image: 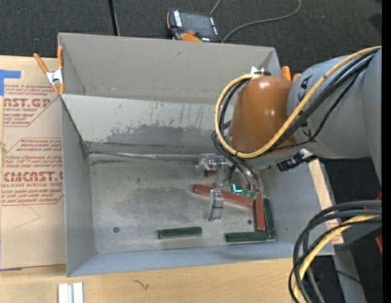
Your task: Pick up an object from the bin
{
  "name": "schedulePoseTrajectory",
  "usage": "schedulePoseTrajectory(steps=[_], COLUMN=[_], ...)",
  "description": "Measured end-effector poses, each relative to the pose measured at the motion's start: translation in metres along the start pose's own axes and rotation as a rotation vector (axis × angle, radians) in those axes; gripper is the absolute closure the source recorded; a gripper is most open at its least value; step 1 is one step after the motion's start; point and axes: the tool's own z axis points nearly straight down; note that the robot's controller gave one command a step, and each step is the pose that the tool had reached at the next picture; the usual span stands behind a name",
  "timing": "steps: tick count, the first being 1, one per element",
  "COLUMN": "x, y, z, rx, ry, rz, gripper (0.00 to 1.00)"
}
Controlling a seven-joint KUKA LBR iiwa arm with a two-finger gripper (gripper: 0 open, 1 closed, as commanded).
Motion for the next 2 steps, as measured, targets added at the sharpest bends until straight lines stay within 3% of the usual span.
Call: schedulePoseTrajectory(steps=[1, 2], x=[0.027, 0.044], y=[-0.111, -0.103], z=[0.073, 0.071], rx=[0.002, 0.001], ry=[-0.008, -0.013], rz=[-0.184, -0.039], gripper=[0.00, 0.00])
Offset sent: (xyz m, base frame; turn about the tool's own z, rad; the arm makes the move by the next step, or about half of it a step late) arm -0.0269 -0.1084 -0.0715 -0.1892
